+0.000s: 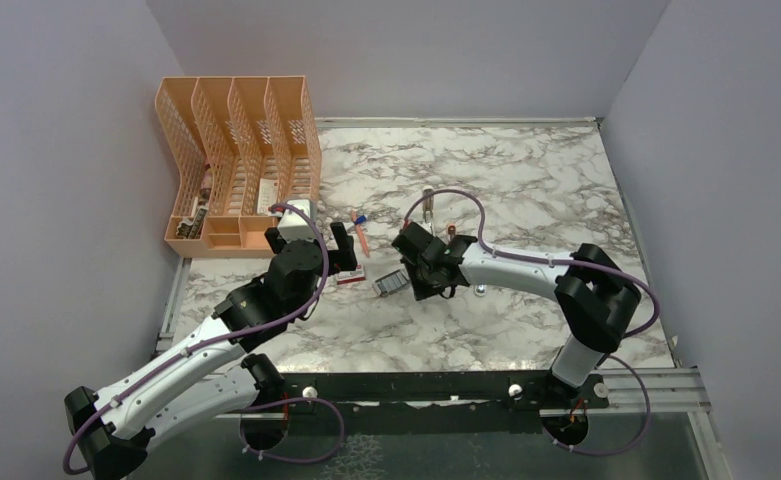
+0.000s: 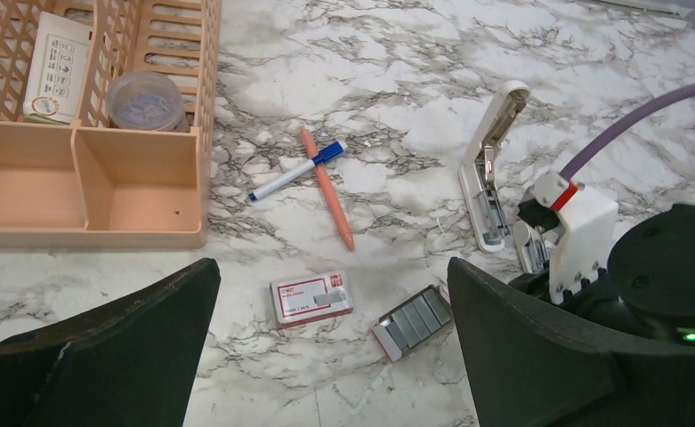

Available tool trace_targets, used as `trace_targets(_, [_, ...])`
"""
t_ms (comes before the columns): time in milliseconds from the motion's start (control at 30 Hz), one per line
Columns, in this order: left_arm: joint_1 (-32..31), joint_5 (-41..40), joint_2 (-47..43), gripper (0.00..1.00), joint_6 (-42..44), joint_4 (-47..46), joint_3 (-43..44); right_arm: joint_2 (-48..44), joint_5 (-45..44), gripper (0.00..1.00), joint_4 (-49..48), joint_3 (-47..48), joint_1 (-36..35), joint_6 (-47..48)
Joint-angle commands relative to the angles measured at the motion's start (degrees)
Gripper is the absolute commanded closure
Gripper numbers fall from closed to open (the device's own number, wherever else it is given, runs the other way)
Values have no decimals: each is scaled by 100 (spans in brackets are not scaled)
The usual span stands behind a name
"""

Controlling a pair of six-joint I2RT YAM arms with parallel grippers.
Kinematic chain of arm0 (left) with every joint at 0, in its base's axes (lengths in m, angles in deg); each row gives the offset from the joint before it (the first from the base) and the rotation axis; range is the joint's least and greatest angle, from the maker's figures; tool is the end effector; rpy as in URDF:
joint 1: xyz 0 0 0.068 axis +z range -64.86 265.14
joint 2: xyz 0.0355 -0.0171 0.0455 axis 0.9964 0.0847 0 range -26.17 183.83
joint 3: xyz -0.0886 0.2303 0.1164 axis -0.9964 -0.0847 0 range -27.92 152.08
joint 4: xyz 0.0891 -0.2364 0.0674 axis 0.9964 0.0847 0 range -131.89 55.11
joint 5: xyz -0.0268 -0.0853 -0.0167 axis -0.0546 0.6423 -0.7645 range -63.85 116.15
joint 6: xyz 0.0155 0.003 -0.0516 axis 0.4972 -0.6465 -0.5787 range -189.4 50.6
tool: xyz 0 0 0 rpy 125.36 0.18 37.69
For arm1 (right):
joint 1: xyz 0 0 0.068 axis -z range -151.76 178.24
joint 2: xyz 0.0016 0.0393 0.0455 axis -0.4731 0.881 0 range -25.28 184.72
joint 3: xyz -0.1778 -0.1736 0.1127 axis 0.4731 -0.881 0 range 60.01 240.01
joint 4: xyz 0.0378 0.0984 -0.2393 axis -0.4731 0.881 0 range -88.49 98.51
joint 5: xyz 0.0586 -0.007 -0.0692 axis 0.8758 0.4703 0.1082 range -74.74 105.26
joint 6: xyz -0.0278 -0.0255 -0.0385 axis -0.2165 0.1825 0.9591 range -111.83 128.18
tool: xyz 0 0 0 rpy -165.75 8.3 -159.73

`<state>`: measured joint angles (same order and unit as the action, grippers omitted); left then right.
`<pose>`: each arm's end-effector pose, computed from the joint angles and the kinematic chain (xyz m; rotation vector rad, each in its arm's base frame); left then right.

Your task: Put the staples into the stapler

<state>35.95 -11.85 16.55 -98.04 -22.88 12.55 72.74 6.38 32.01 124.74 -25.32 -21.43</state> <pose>0.1266 -0.1131 0.3059 -0.0971 1.8684 -0.2947 0.2080 0.2725 0.1926 -0.5101 2.6385 0.2590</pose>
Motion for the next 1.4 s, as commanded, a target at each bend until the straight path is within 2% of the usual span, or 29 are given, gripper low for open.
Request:
trace_targets(0, [11,-146,16,1,-89,-13,-53,-72,8,78,192,-494,-38,-451])
trace_targets(267, [17,-161,17,1,-89,-16,-71,35,91,77,185,-636,-35,-546])
trace_targets(400, [18,-168,13,1,-80,-11,-72,140,91,67,259,-573,-38,-548])
trace_targets(533, [15,-202,-39,1,-80,-2,-72,167,81,63,359,-480,-40,-699])
trace_targets(1000, [19,-190,-94,1,-106,-8,-100,297,-170,72,570,-321,-40,-1179])
trace_targets(1367, [15,-186,-95,1,-106,-5,-91,392,-345,69,617,-259,-29,-1274])
